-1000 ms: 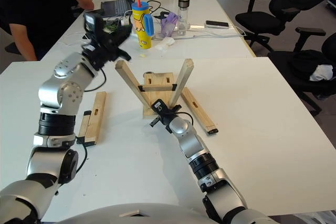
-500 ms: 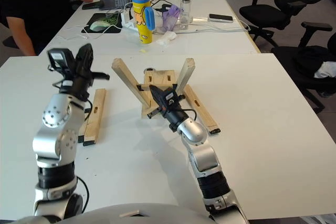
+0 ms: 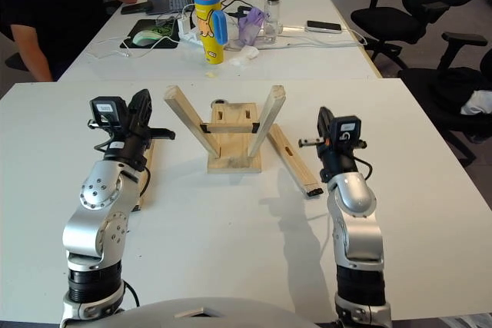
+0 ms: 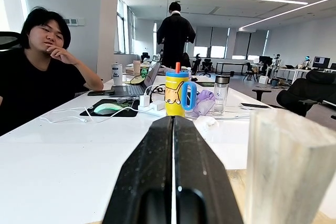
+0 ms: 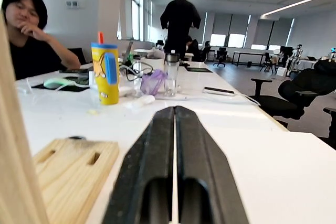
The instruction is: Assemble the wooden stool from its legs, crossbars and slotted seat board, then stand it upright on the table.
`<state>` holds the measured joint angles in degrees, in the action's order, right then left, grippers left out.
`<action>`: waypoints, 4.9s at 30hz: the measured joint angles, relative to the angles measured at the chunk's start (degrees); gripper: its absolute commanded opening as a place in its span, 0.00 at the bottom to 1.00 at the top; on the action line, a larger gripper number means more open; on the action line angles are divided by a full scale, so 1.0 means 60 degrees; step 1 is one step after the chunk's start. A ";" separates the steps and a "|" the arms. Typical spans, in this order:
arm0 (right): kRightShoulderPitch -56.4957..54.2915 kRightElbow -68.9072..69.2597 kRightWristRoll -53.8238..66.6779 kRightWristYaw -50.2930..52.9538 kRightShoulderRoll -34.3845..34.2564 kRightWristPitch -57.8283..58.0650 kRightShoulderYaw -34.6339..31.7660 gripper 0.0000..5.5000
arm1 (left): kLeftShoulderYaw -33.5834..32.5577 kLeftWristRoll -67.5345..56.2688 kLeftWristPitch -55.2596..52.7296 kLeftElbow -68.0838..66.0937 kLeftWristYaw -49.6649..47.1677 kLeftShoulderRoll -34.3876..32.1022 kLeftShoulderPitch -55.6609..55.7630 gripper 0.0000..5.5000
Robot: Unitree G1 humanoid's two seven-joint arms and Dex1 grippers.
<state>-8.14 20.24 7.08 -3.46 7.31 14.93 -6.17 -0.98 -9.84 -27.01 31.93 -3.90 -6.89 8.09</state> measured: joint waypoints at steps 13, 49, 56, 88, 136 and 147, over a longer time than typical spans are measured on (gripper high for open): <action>-0.0665 -0.1830 -0.0516 -0.1846 0.0415 0.2031 0.3052 0.00 | 0.1436 0.0902 -0.1685 -0.1151 0.1047 -0.0668 0.0323 0.00; -0.5169 -1.1135 -0.2988 -0.3583 0.0611 -0.3499 0.3982 0.00 | 0.0635 -0.0476 -0.1488 -0.3909 0.8880 -0.6152 0.0937 0.00; -0.6430 -1.3951 -0.3576 -0.3237 0.0494 -0.4962 0.4085 0.00 | 0.1665 -0.0906 -0.2056 -0.2295 0.8785 -0.5537 0.0297 0.00; -0.8266 -1.5459 -0.5610 -0.4798 0.0839 -0.4874 0.5661 0.00 | 0.3754 0.3441 -0.1060 -0.4755 0.6051 -0.5054 0.1245 0.00; -0.0485 -0.1250 0.1162 -0.3878 0.0099 0.3543 0.1025 0.35 | -0.2891 0.0108 -0.0944 -0.1585 0.2472 -0.1556 -0.2117 0.46; -0.0571 -0.1910 0.0857 -0.3402 0.0146 0.2474 0.1192 0.39 | -0.2462 -0.0007 -0.1626 -0.4533 0.3655 -0.2965 -0.0946 0.55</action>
<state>-11.57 8.78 12.22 -23.87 8.18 29.77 0.99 -15.75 -9.89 -36.76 4.73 18.03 -24.68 2.41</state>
